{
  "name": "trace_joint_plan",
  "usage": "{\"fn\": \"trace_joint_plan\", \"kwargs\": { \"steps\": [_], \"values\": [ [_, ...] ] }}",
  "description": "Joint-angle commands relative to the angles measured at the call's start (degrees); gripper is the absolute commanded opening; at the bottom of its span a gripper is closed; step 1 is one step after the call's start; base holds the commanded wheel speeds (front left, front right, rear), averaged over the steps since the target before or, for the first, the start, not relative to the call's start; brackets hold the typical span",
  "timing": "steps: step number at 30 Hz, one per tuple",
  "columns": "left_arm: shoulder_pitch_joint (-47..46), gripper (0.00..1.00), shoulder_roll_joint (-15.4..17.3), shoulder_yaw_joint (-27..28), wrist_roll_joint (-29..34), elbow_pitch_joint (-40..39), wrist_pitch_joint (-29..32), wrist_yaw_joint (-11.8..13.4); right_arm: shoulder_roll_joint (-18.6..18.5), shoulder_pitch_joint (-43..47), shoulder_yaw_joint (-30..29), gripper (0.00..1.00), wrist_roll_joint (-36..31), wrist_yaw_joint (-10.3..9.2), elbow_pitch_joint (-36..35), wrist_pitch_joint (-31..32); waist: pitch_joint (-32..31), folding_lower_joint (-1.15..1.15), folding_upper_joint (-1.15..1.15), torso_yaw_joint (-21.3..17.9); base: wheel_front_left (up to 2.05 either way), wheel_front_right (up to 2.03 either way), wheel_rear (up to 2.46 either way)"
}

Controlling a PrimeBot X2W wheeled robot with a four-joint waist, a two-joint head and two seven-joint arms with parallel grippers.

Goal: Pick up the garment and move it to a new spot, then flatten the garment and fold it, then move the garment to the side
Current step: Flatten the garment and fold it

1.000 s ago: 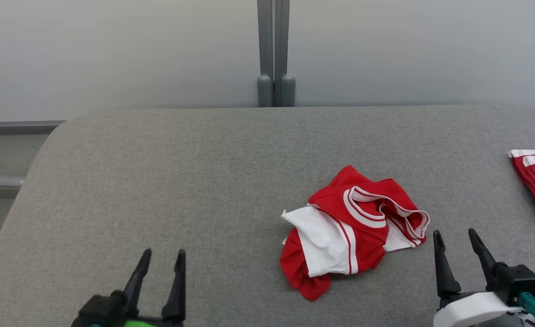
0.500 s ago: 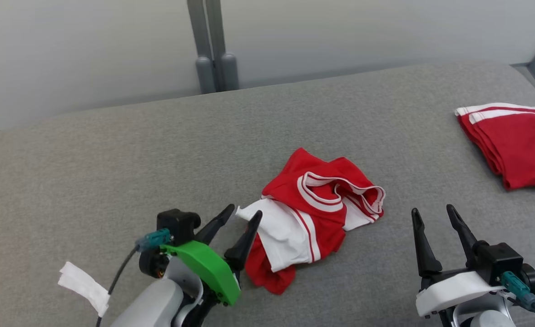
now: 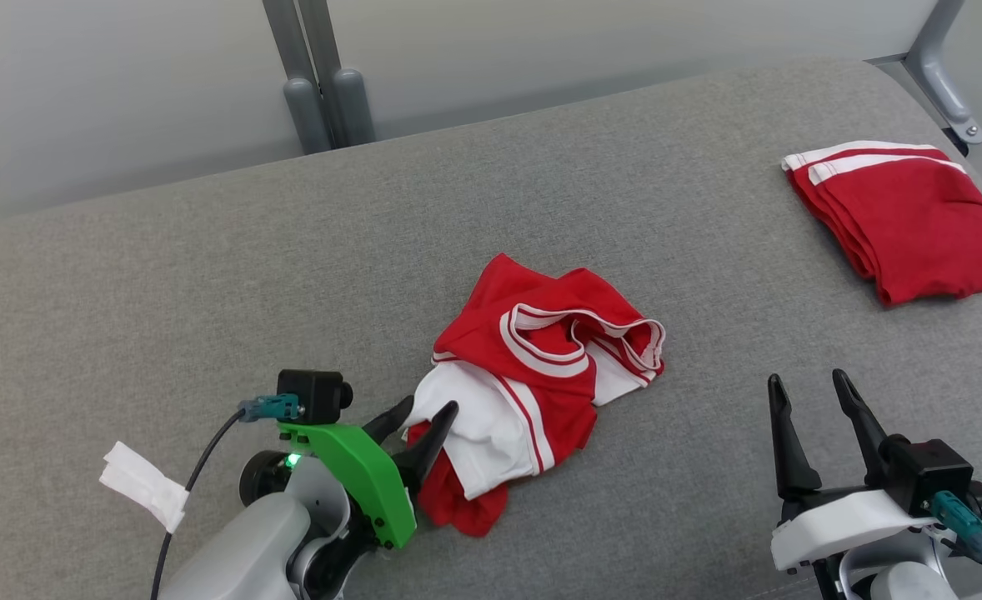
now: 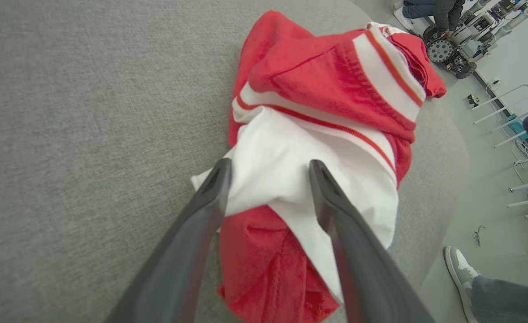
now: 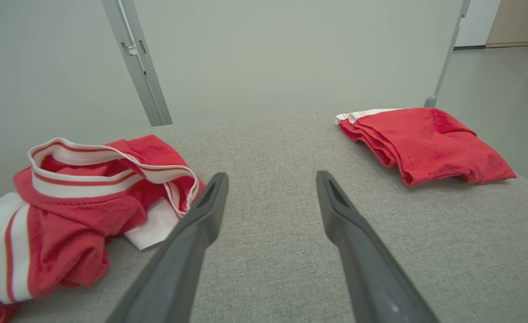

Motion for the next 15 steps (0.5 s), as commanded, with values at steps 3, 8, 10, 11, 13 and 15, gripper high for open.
{"fn": "trace_joint_plan", "kwargs": {
  "steps": [3, 8, 10, 11, 13, 15],
  "values": [
    [-1.44, 0.0, 0.84, -2.55, -2.01, 0.87, 1.4, 0.12, -0.1, -0.93, 0.31, 1.0, 0.53, 0.0, 0.24, 0.0, 0.24, 0.0, 0.0, 0.43, 0.0, 0.0, 0.0],
    [-2.58, 0.0, 1.78, -5.34, -3.54, -0.26, -0.88, 0.11, -0.12, -1.12, 0.53, 1.0, 0.75, 0.0, 0.36, 0.0, 0.2, 0.0, 0.0, 0.73, 0.0, 0.0, 0.0],
    [-2.72, 0.0, 2.37, -6.05, -4.99, -1.94, -1.44, 0.11, -0.13, -0.73, -0.1, 1.0, 0.83, 0.0, 0.23, 0.0, -0.09, 0.0, 0.0, 1.18, 0.0, 0.0, 0.0],
    [-3.01, 0.0, 3.17, -6.37, -5.47, -2.74, -1.78, 0.11, -0.11, -0.42, -0.4, 1.0, 0.77, 0.0, 0.2, 0.0, -0.23, 0.0, 0.0, 1.41, 0.0, 0.0, 0.0],
    [-3.83, 0.0, 4.19, -6.27, -6.83, -4.36, -2.99, 0.11, -0.1, 0.0, -0.84, 1.0, 0.66, 0.0, 0.2, 0.0, -0.45, 0.0, 0.0, 1.88, 0.0, 0.0, 0.0],
    [-4.66, 0.0, 4.9, -4.94, -8.64, -6.04, -4.83, 0.11, -0.11, 0.41, -1.22, 1.0, 0.65, 0.0, 0.32, 0.0, -0.83, 0.0, 0.0, 2.34, 0.0, 0.0, 0.0]
  ]
}}
